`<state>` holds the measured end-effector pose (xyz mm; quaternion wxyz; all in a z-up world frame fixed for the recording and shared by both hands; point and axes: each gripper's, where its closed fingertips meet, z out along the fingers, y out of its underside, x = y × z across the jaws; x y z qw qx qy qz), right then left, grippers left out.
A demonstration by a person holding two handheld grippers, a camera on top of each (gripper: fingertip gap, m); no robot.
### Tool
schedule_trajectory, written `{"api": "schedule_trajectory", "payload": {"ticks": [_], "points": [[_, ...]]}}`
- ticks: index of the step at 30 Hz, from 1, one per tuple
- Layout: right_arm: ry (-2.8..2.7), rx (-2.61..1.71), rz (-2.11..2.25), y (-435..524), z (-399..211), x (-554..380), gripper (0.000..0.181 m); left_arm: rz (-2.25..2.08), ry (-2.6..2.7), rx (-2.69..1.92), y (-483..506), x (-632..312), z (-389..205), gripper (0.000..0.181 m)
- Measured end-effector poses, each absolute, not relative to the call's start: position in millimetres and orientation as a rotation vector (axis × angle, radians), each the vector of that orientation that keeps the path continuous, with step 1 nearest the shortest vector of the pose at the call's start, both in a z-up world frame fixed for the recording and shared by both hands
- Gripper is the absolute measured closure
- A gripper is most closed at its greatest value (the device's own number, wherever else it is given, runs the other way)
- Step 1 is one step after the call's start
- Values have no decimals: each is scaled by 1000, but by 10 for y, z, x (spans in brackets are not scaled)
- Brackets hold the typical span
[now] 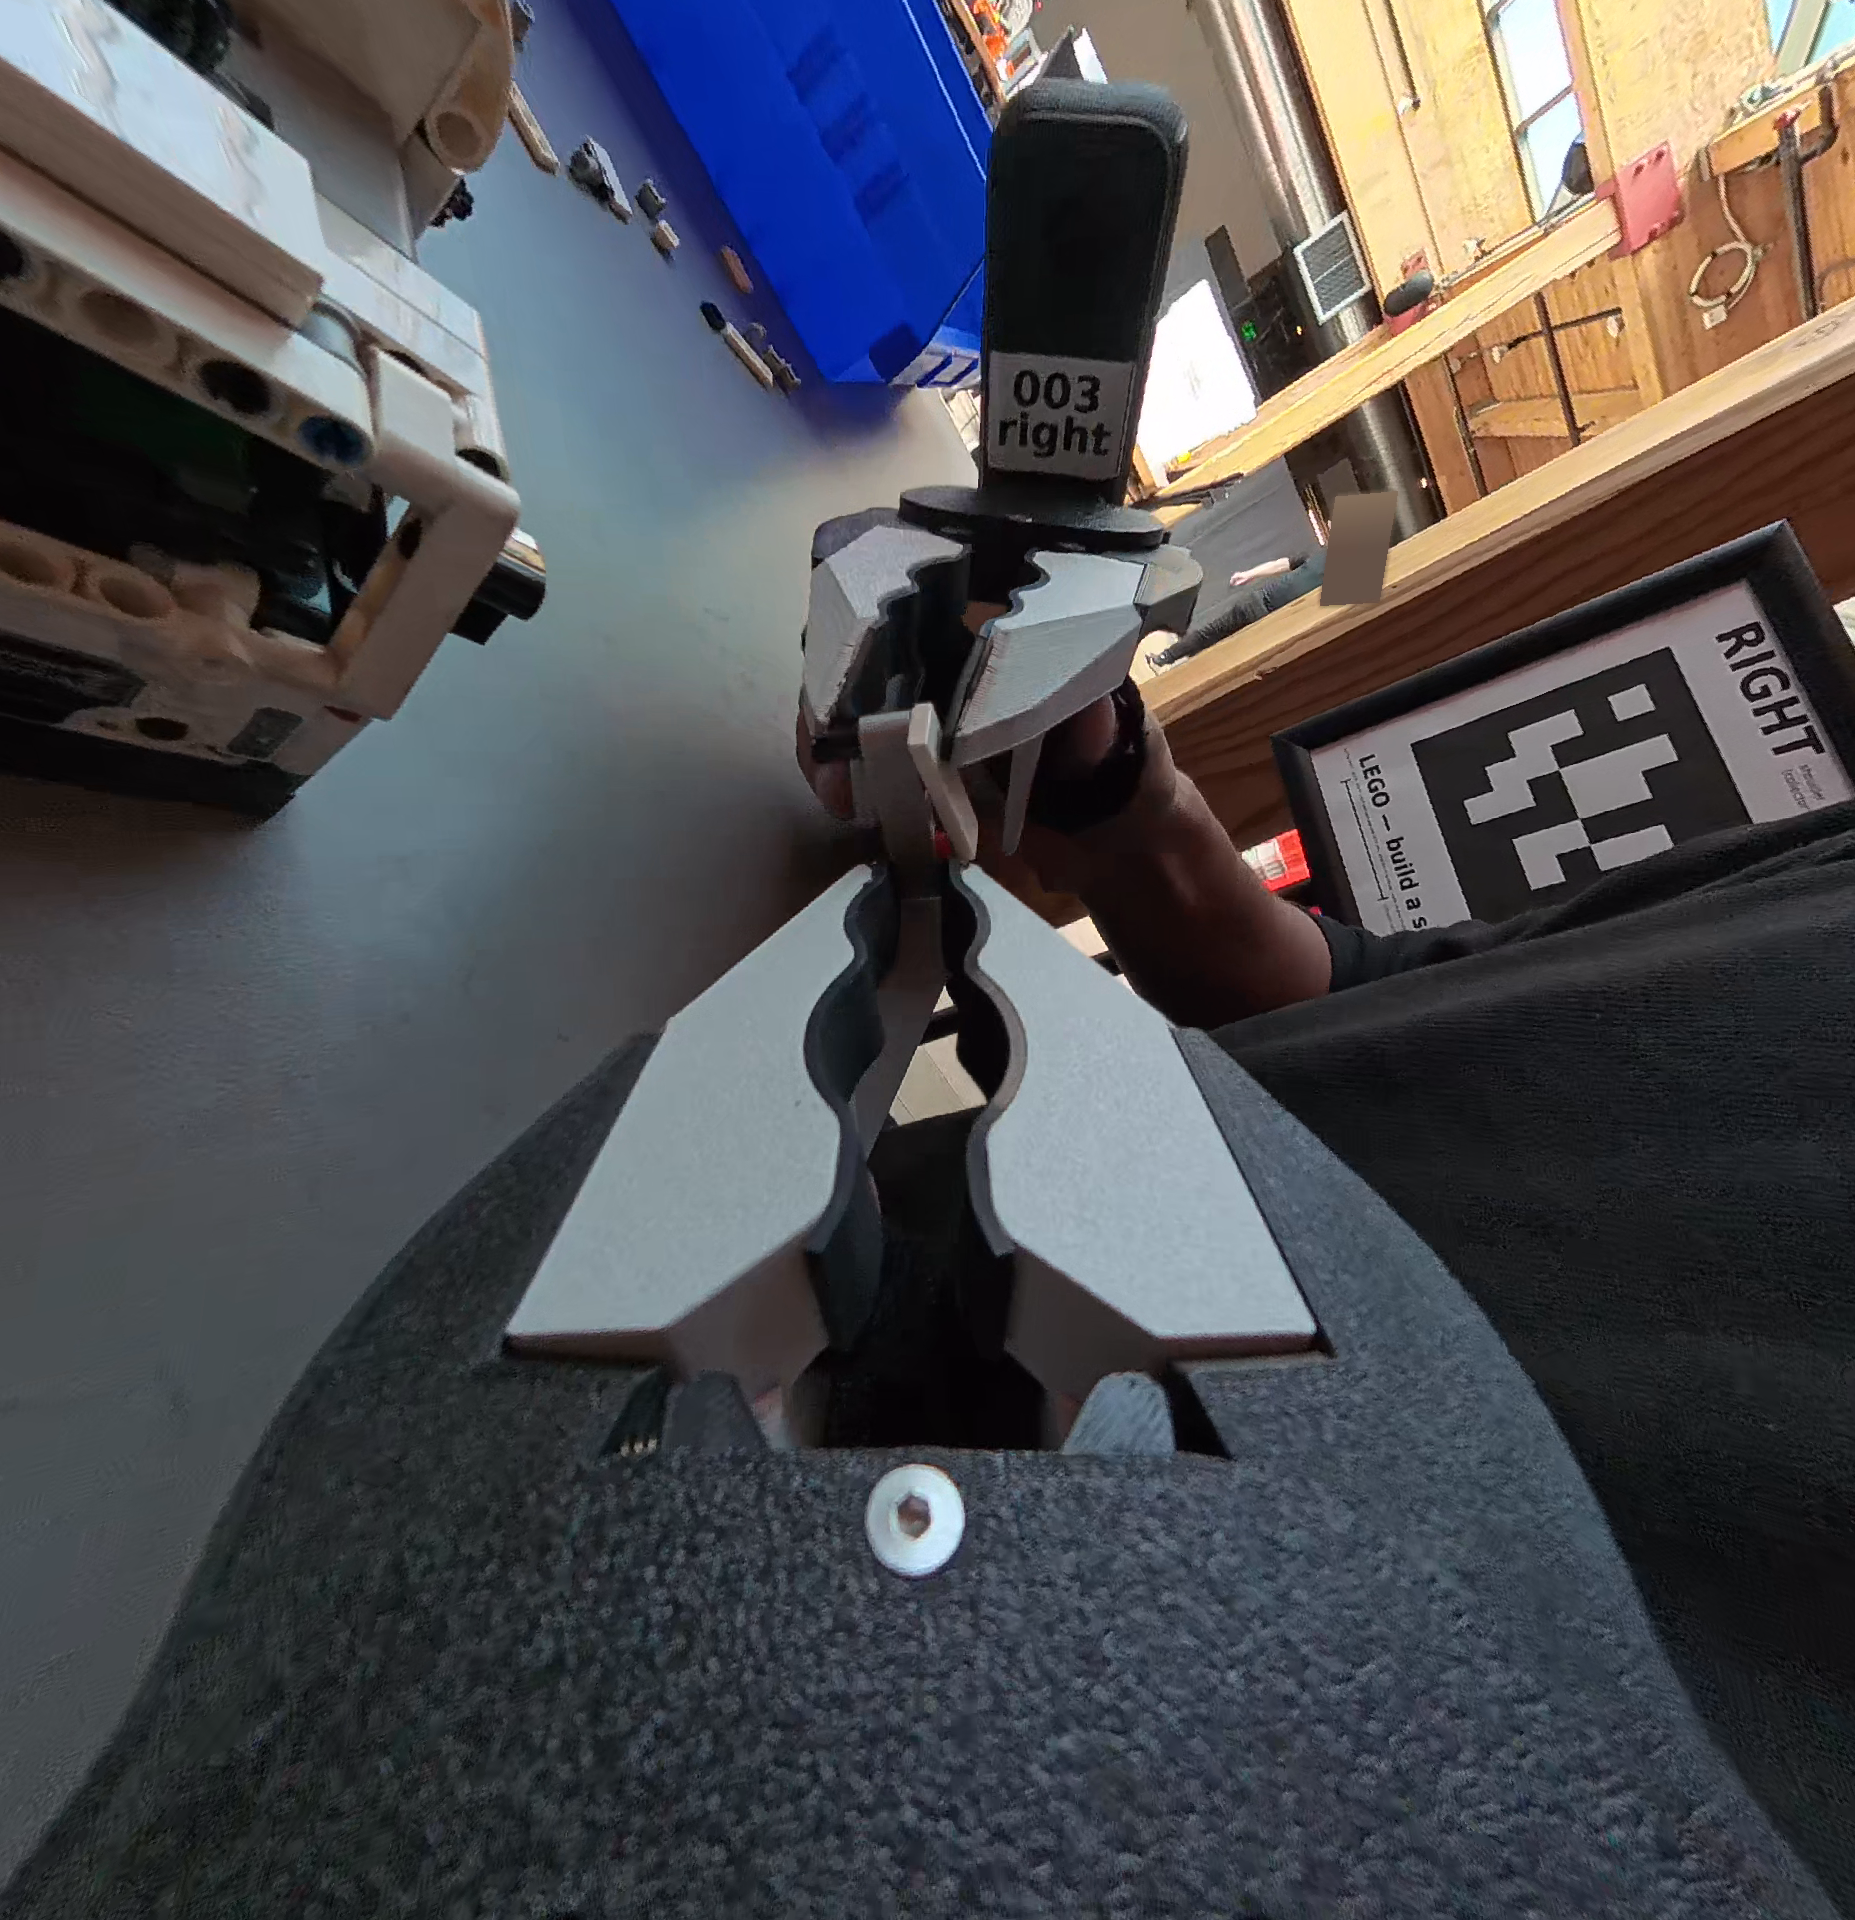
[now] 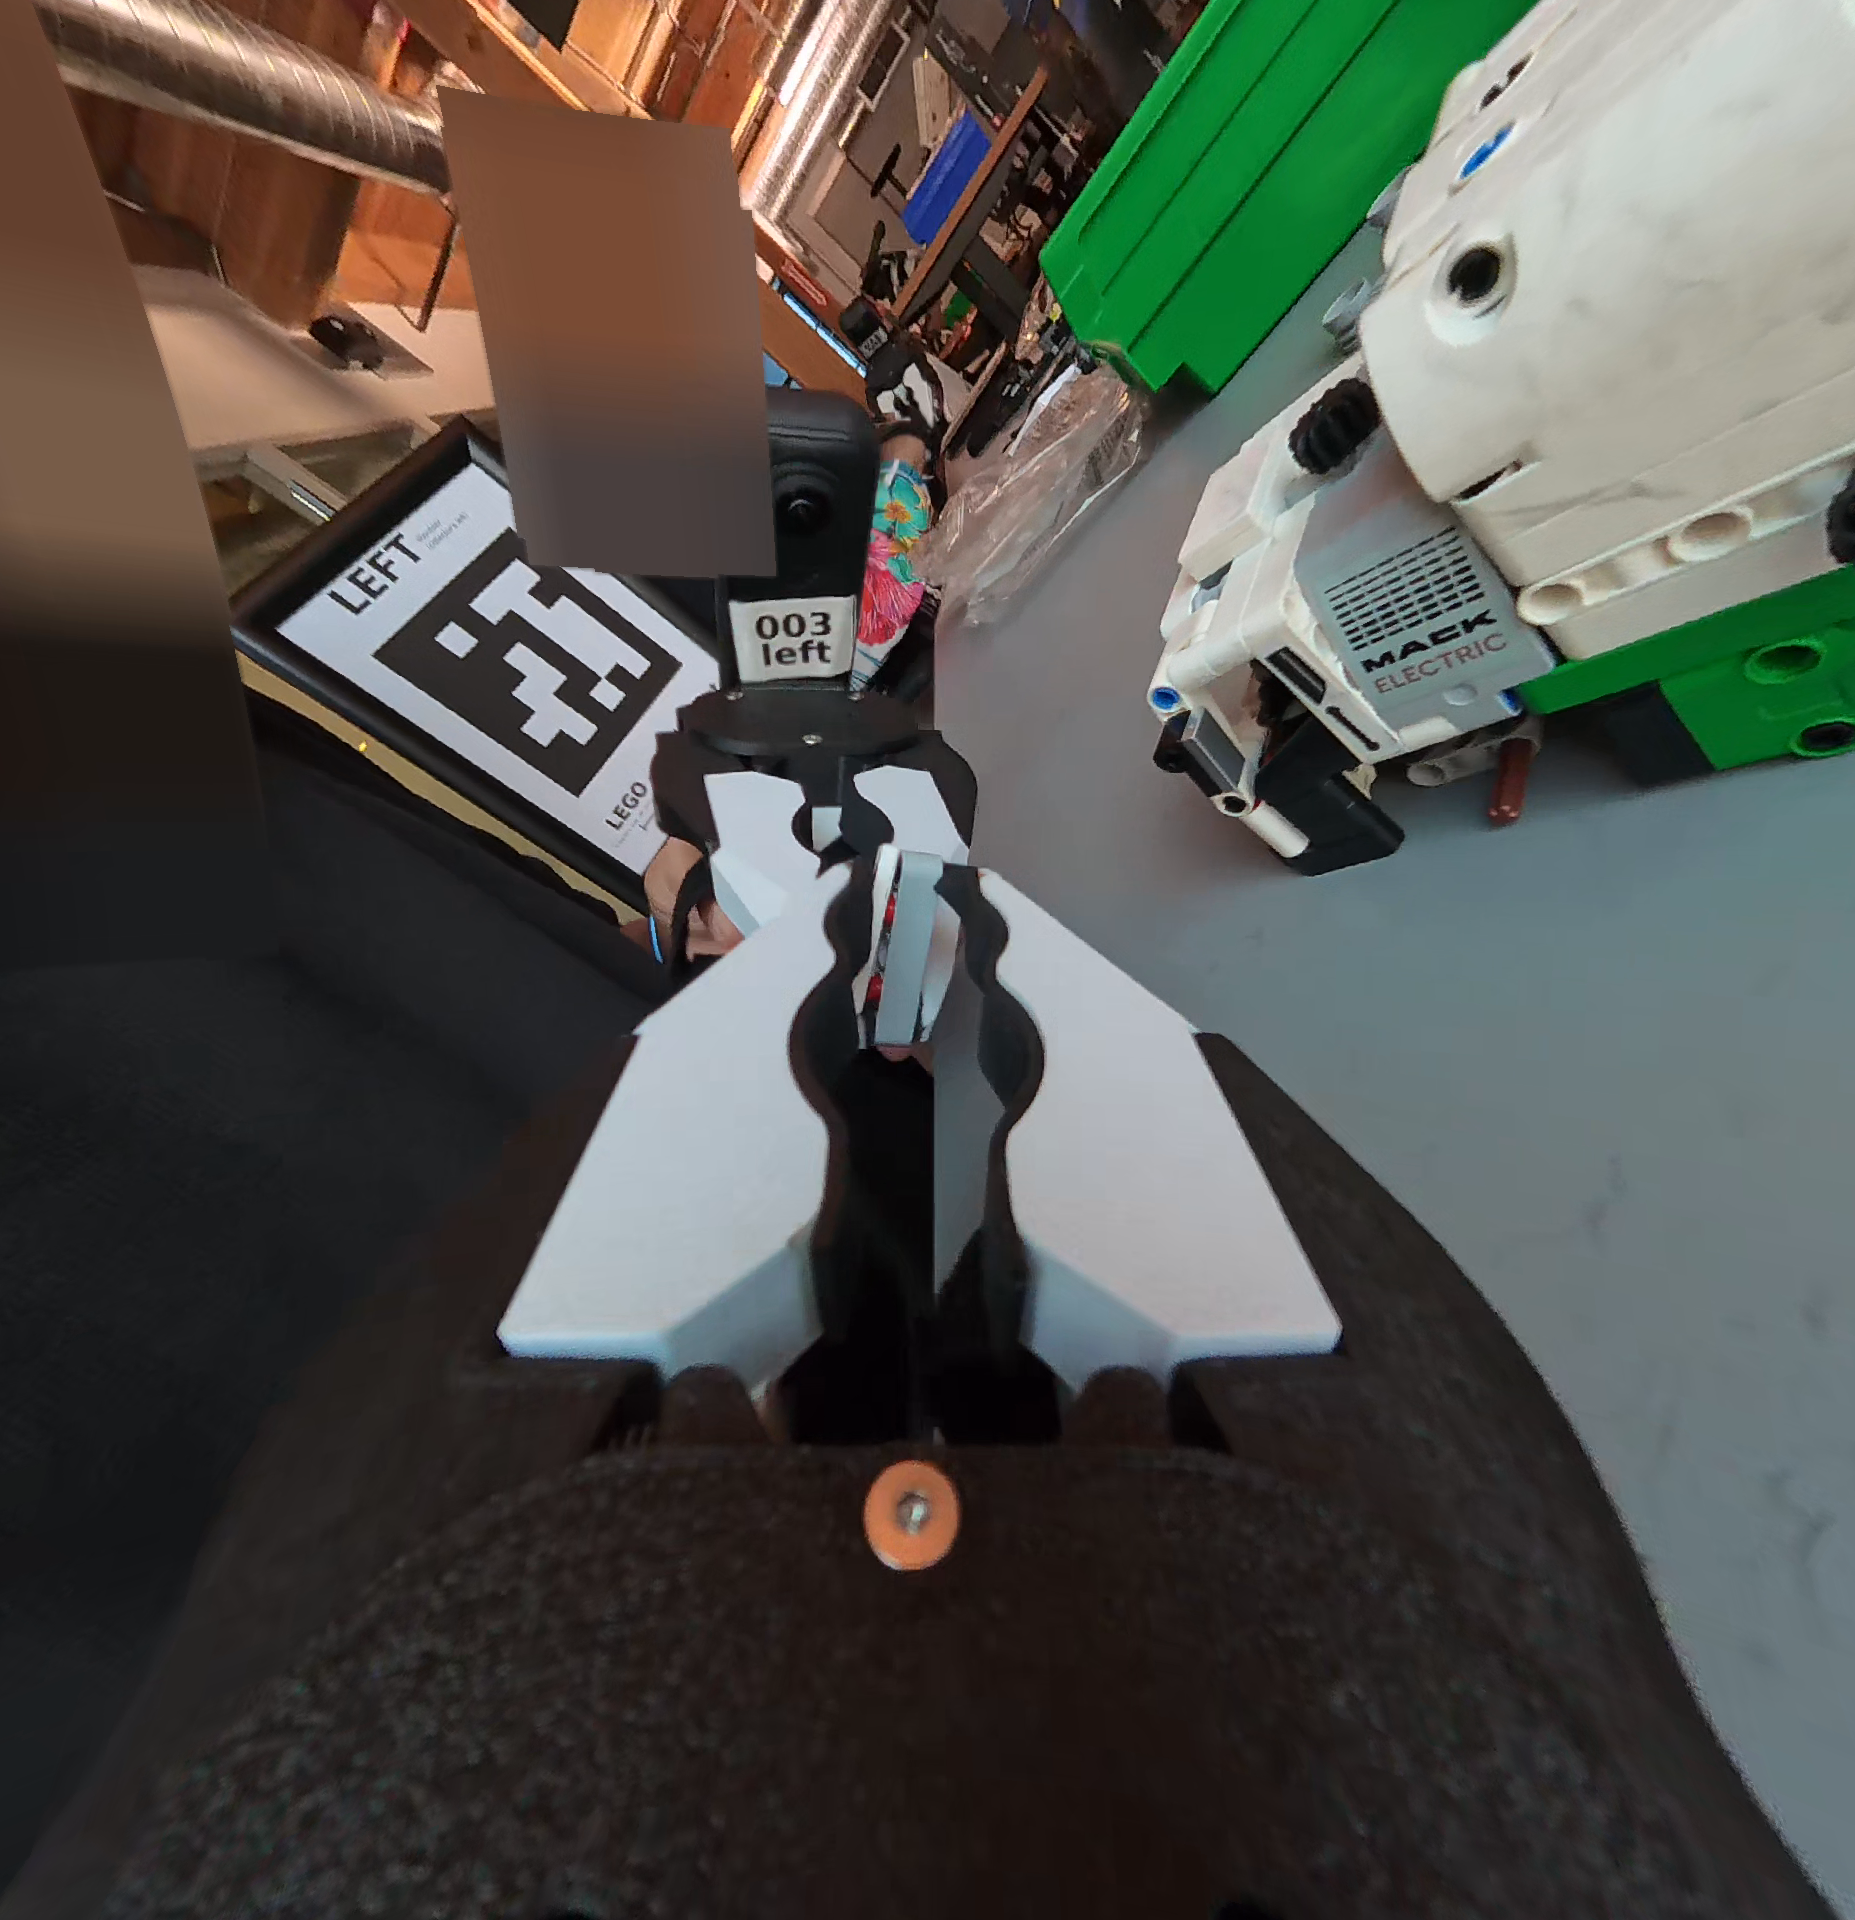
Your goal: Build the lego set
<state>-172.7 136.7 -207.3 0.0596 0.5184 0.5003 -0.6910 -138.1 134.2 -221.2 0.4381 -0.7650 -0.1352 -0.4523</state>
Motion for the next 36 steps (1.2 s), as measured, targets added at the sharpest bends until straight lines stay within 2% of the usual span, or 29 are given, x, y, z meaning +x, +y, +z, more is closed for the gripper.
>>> {"api": "schedule_trajectory", "payload": {"ticks": [13, 36], "points": [[1232, 1609, -2213, 1374, -1955, -1747, 165, -1114, -453, -1738, 1411, -1439, -2062, 175], [1466, 1595, -2173, 1303, -1942, -1710, 169, -1064, -344, -1793, 1363, -1514, -2040, 171]]}}
